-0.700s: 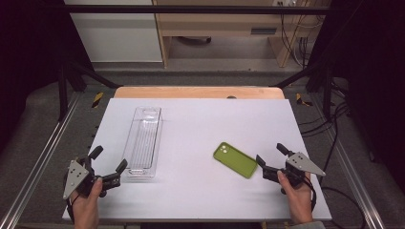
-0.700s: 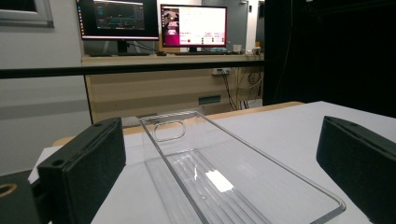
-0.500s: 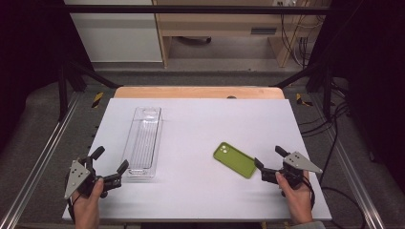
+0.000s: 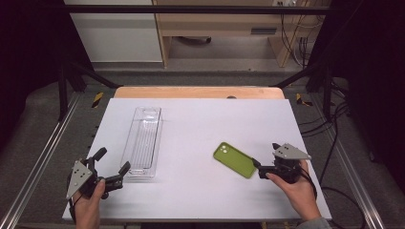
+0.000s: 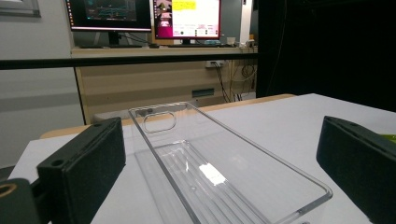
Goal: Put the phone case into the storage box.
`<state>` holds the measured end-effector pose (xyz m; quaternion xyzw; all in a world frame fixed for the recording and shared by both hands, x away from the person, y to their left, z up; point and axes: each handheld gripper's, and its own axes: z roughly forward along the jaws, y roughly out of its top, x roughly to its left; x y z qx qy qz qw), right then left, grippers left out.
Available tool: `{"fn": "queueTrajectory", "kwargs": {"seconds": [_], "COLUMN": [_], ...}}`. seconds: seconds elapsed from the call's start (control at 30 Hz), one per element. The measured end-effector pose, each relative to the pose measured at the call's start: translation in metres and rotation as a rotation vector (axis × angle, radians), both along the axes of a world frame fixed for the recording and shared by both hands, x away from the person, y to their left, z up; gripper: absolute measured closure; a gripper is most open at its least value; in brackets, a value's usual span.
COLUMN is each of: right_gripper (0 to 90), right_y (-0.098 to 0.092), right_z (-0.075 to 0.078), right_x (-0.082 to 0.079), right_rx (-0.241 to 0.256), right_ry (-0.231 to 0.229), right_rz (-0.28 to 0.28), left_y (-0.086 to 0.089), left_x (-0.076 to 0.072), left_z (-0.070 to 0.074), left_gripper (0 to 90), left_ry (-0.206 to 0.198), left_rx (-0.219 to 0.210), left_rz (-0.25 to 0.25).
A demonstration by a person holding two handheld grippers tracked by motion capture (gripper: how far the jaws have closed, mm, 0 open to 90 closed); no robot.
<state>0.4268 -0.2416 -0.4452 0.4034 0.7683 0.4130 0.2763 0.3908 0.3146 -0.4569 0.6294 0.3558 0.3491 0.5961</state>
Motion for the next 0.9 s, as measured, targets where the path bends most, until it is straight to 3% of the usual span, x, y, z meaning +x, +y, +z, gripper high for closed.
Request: {"fn": "queueTrajectory", "kwargs": {"seconds": [0.13,0.3,0.37,0.9], "right_gripper": [12.2,12.6,13.4,17.1], "right_y": [0.003,0.006,0.008,0.027], "right_z": [0.016,0.021,0.024,0.027], "right_x": [0.014,0.025,0.032,0.062], "right_rx": [-0.087,-0.145,-0.192,-0.306], "right_ry": [0.05,0.106,0.142,0.277], "right_rz": [0.045,0.085,0.104,0.189], "left_y": [0.0,0.0,0.0,0.002], "left_x": [-0.001,0.0,0.0,0.0], "left_z": [0.0,0.0,0.0,0.0], "left_gripper": [0.7,0.7,0.7,0.7], "left_ry": [0.0,0.002,0.003,0.002], "left_rx": [0.002,0.001,-0.001,-0.006], "left_rz": [0.0,-0.001,-0.002,0.003]}}
